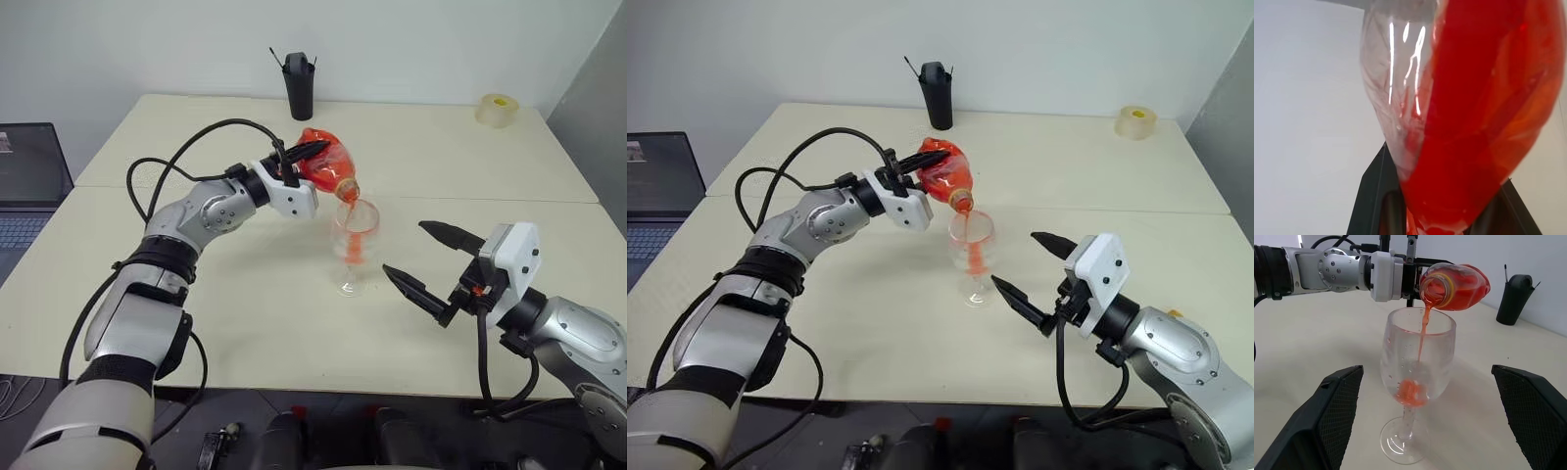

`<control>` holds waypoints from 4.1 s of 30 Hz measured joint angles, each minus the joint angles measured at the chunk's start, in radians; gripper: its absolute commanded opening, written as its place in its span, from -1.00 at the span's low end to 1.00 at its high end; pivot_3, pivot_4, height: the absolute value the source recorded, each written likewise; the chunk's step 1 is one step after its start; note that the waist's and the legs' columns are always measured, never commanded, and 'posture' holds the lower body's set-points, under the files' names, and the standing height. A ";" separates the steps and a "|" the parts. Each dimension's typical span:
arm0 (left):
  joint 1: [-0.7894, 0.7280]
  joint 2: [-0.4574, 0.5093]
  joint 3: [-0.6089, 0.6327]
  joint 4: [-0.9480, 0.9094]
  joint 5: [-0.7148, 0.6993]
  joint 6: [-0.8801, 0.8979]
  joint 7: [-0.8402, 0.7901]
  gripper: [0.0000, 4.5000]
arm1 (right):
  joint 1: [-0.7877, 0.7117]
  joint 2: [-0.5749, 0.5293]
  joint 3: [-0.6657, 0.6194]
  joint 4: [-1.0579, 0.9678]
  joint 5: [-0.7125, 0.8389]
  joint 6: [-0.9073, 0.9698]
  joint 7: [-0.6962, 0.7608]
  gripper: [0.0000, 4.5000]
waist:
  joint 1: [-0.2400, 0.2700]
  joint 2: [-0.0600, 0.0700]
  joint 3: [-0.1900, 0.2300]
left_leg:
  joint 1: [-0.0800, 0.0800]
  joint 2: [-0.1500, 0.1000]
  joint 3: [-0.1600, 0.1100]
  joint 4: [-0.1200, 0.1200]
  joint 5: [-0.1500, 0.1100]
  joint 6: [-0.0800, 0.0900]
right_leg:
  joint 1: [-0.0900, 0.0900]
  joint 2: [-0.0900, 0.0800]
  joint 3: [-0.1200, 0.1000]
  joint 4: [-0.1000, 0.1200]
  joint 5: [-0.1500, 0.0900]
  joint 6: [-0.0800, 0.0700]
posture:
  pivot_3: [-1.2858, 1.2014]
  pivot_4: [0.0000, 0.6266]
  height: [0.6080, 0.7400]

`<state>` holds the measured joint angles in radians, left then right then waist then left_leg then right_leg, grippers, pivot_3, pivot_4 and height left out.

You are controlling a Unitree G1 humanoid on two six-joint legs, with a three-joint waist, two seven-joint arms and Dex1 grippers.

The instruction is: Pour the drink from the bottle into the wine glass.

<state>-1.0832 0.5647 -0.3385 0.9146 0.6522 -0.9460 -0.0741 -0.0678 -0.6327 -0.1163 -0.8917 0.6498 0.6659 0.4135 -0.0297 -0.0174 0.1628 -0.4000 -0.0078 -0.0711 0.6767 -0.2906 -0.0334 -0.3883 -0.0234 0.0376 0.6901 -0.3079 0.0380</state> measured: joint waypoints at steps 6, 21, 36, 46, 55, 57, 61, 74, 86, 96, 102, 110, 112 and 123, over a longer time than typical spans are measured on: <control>-0.003 0.000 -0.010 0.000 0.017 -0.006 0.017 -0.60 | 0.000 0.000 0.002 0.000 0.000 0.000 0.000 1.00 | 0.000 0.000 0.000 | 0.000 0.000 0.000 0.000 0.000 0.000 | 0.000 0.000 0.000 0.000 0.000 0.000 | 0.03 -0.52 1.00; -0.003 0.014 -0.011 0.000 0.055 -0.017 0.064 -0.60 | 0.000 0.000 0.019 0.000 0.000 0.000 0.001 1.00 | 0.000 0.000 0.000 | 0.000 0.000 0.000 0.000 0.001 -0.001 | 0.000 0.000 0.000 0.000 0.000 0.000 | 0.03 -0.52 1.00; -0.019 0.023 -0.020 0.000 0.082 -0.019 0.104 -0.60 | 0.000 0.000 0.019 0.000 -0.001 -0.002 0.001 1.00 | 0.000 0.000 0.000 | 0.000 0.000 0.000 0.000 0.001 -0.002 | 0.000 0.000 0.000 0.000 0.000 0.000 | 0.03 -0.52 1.00; -0.030 0.023 -0.022 0.000 0.094 -0.020 0.129 -0.60 | -0.004 0.000 0.019 0.000 -0.001 -0.002 0.002 1.00 | 0.000 0.000 0.000 | 0.000 0.000 0.000 0.000 0.001 -0.002 | 0.000 0.000 0.000 0.000 0.000 0.000 | 0.03 -0.52 1.00; -0.036 0.023 -0.029 0.001 0.096 -0.019 0.132 -0.60 | -0.027 0.000 0.019 0.001 -0.001 -0.002 0.001 1.00 | 0.000 0.000 0.000 | 0.000 0.000 0.000 0.000 0.001 -0.002 | 0.000 0.000 0.000 0.000 0.000 0.000 | 0.03 -0.52 1.00; -0.039 0.023 -0.029 0.001 0.096 -0.019 0.133 -0.60 | -0.021 0.000 0.019 0.001 -0.001 -0.002 0.000 1.00 | 0.000 0.000 0.000 | 0.000 0.000 0.000 0.000 0.001 -0.002 | 0.000 0.000 0.000 0.000 0.000 0.000 | 0.03 -0.52 1.00; -0.039 0.023 -0.029 0.001 0.096 -0.019 0.136 -0.60 | -0.022 0.000 0.019 0.001 0.000 -0.002 0.001 1.00 | 0.000 0.000 0.000 | 0.000 0.000 0.000 0.000 0.001 -0.002 | 0.000 0.000 0.000 0.001 0.000 0.000 | 0.03 -0.52 1.00; -0.038 0.023 -0.029 0.000 0.096 -0.019 0.150 -0.60 | -0.023 -0.007 0.018 0.002 0.000 -0.002 0.010 1.00 | 0.000 0.000 0.000 | 0.000 0.000 0.000 0.000 0.001 -0.002 | 0.000 0.000 0.000 0.001 0.000 0.000 | 0.03 -0.52 1.00; -0.035 0.017 -0.029 0.003 0.089 -0.019 0.147 -0.60 | -0.020 -0.015 0.016 0.002 0.000 -0.002 0.020 1.00 | 0.000 0.000 0.000 | 0.000 0.000 0.000 0.000 0.001 -0.002 | 0.000 0.000 0.000 0.001 0.000 0.000 | 0.03 -0.52 1.00; -0.028 -0.021 -0.022 0.035 -0.007 -0.013 0.073 -0.60 | -0.018 -0.015 0.017 0.002 -0.001 -0.002 0.020 1.00 | -0.002 0.000 0.000 | 0.000 0.000 0.001 0.001 0.001 -0.002 | 0.000 0.000 0.000 0.002 0.000 0.000 | 0.03 -0.52 1.00; 0.016 -0.064 0.019 0.031 -0.188 0.001 -0.076 -0.60 | -0.023 -0.015 0.017 0.003 0.000 -0.002 0.019 1.00 | -0.001 0.000 0.000 | 0.000 0.000 0.001 0.001 0.001 -0.002 | 0.000 0.000 0.000 0.002 0.000 0.000 | 0.03 -0.52 1.00; 0.089 -0.154 0.142 -0.073 -0.566 0.219 -0.395 -0.60 | -0.046 -0.015 0.017 0.012 0.001 -0.002 0.021 1.00 | -0.003 0.000 0.000 | 0.000 0.001 0.000 0.001 0.001 -0.002 | 0.000 0.000 0.001 0.002 0.000 0.000 | 0.03 -0.52 1.00; 0.101 -0.168 0.183 -0.111 -0.638 0.323 -0.433 -0.62 | -0.064 -0.015 0.017 0.024 0.002 -0.002 0.021 1.00 | -0.004 0.000 0.000 | 0.000 0.001 0.000 0.002 0.001 -0.002 | -0.001 0.000 0.001 0.003 0.000 0.000 | 0.03 -0.52 1.00; 0.220 -0.185 0.401 -0.190 -0.771 1.021 -0.284 -0.66 | -0.314 -0.042 -0.056 0.118 0.183 0.133 -0.023 1.00 | -0.013 0.000 0.000 | 0.001 0.001 -0.001 0.002 0.001 -0.002 | -0.002 0.000 0.001 0.006 0.000 0.000 | 0.03 -0.52 1.00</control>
<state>-0.8633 0.3802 0.0624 0.7249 -0.1189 0.0749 -0.3578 -0.3822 -0.6749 -0.1719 -0.7733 0.8330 0.7985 0.3904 -0.0428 -0.0172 0.1624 -0.3994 -0.0067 -0.0723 0.6790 -0.2896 -0.0352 -0.3899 -0.0232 0.0385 0.6958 -0.3080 0.0379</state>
